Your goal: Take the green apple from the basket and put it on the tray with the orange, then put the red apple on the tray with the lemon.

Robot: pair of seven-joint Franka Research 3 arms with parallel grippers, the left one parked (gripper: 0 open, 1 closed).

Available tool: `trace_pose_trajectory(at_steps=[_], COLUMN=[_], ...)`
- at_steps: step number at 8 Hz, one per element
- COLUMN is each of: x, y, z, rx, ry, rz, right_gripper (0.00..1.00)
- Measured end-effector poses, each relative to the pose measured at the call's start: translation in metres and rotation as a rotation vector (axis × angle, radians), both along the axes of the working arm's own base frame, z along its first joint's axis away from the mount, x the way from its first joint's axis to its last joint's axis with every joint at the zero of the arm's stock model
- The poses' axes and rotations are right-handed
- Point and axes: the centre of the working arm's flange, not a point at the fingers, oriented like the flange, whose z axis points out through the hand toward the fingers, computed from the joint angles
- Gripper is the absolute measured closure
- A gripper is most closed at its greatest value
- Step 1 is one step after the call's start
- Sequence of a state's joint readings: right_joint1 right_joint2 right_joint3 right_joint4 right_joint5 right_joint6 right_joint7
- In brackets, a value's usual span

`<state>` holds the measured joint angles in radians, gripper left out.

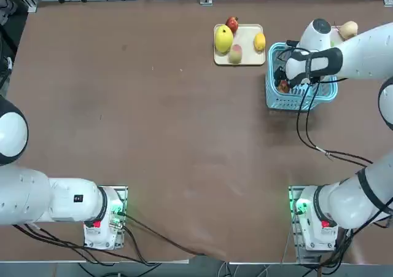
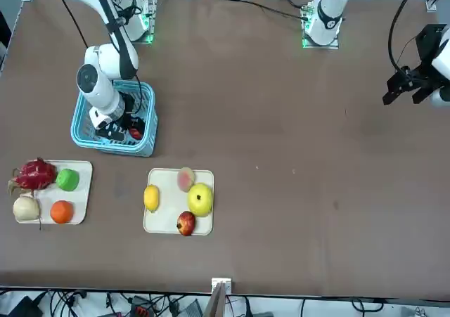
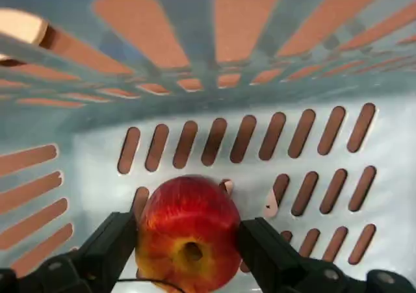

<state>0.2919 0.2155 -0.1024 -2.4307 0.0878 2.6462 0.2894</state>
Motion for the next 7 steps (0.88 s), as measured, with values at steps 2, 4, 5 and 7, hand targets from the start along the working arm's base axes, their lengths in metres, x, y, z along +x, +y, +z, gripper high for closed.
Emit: trace_pose_trajectory(at_steps=[2,4,5,7], x=[0.000,0.001,0.001,0.002], y=[0.000,0.001,0.001,0.011], z=[0.000,0.001,0.001,0.003], rx=[0.000,0.000,-0.001,-0.002], ry=[0.000,-0.002,-0.004,-0.009], rz=[0.000,0.004,0.011,0.043], right_gripper=[0.00,0.00,0.00,0.00])
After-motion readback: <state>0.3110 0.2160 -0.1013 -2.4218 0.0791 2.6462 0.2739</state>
